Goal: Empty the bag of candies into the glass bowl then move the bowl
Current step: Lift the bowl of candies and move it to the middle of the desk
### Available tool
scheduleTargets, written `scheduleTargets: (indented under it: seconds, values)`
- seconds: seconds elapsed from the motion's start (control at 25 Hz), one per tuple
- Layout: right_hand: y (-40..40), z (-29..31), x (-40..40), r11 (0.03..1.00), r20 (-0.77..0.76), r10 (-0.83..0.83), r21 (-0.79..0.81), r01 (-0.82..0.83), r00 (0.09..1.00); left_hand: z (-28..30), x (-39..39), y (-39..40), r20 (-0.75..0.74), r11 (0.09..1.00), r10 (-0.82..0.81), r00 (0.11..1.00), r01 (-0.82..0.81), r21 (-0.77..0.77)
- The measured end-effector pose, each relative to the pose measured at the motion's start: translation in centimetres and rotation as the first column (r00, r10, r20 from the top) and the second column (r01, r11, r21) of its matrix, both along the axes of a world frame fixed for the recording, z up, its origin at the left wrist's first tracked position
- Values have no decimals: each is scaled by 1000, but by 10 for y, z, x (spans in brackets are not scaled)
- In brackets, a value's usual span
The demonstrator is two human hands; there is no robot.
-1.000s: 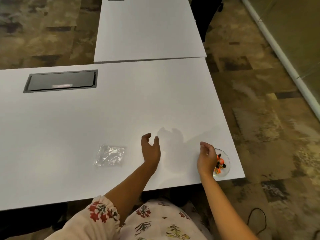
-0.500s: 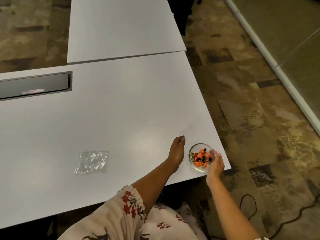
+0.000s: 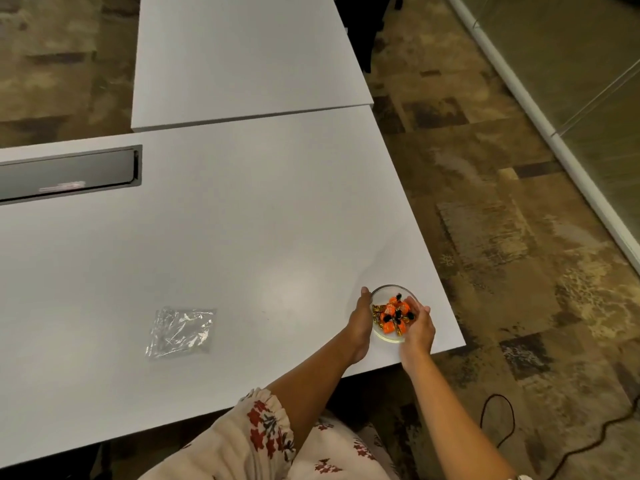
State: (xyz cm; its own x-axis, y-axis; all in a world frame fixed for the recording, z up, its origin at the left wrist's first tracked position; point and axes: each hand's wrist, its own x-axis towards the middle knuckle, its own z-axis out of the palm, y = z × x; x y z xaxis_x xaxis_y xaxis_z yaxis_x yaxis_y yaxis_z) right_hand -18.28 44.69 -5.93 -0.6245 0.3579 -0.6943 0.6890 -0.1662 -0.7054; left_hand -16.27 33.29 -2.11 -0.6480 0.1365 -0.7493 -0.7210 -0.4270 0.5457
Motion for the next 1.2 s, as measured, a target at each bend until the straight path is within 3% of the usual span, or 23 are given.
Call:
scheduleTargets:
  seconds: [0.48, 0.84, 1.2]
  values:
    - [-122, 22, -34, 988, -45, 137, -64, -140, 990, 12, -16, -110, -25, 967, 250, 968, -251, -49]
    - [-226, 26, -66, 914, -59, 380, -126, -385, 923, 6, -25, -213, -44, 875, 479, 877, -481, -56]
    - [-284, 16, -113, 883, -34, 462, -76, -464, 886, -7, -61, -259, -16, 787, 603, 798, -597, -155]
